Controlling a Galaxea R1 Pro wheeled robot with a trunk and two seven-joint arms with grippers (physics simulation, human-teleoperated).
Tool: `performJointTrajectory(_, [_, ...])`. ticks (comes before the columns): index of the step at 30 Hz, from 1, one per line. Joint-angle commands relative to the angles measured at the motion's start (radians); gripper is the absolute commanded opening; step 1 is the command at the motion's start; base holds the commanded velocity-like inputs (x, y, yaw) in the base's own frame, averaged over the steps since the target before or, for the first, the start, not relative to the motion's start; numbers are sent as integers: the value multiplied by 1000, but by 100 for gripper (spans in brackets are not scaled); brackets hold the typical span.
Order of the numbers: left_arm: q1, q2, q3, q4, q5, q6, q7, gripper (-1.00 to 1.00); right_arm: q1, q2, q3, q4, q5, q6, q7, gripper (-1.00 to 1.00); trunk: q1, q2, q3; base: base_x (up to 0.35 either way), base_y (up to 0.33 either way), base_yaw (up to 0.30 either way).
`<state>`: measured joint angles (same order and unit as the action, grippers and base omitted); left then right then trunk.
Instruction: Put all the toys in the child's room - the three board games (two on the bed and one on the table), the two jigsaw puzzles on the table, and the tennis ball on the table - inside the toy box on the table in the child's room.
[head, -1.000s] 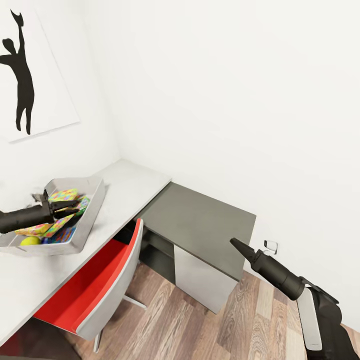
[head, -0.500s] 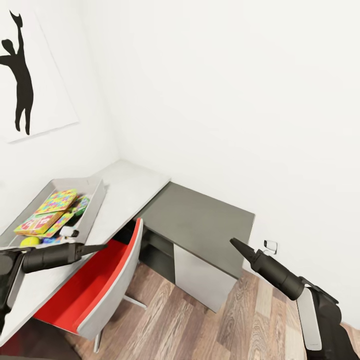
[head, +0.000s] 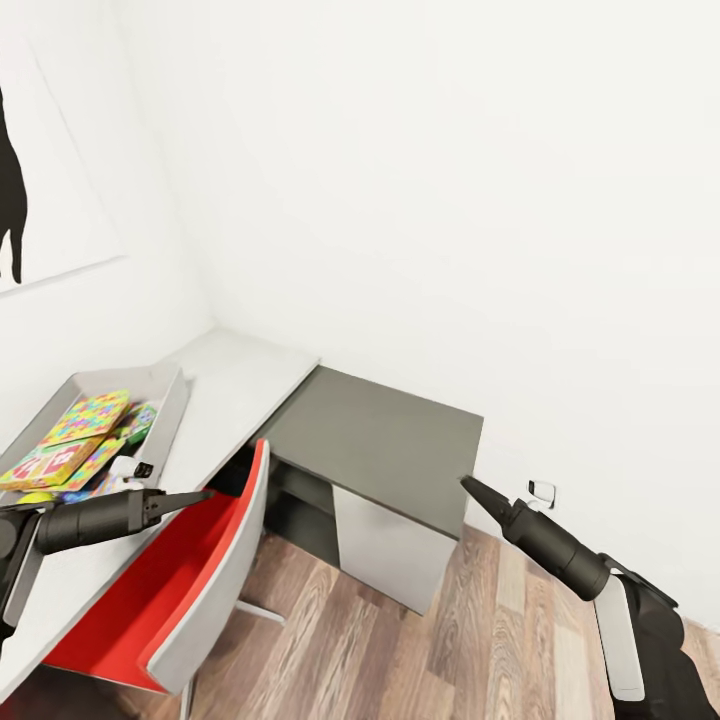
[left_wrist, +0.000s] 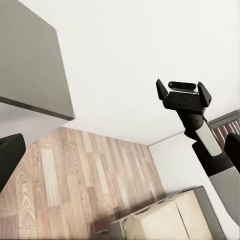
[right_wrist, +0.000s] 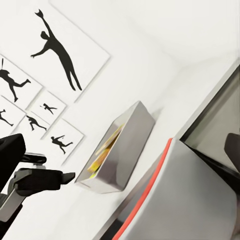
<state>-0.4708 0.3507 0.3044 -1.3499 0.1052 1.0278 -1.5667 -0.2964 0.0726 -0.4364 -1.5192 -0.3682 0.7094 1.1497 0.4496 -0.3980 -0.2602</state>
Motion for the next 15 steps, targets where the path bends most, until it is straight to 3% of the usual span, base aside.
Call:
performJointTrajectory(1, [0, 1, 0, 0, -1, 11, -4, 100, -1, 1, -2, 0, -1, 7, 3, 100, 0, -2, -1, -119, 97, -209])
performJointTrajectory(9, [0, 1, 1, -1, 1, 9, -4, 100, -1, 1, -2, 0, -1, 7, 3, 100, 0, -2, 9, -55, 25, -209])
performJointTrajectory(15, [0, 2, 2, -2, 1, 6, -4, 100, -1, 1, -1, 1, -1, -2, 3, 100, 0, -2, 16, -148, 2, -209])
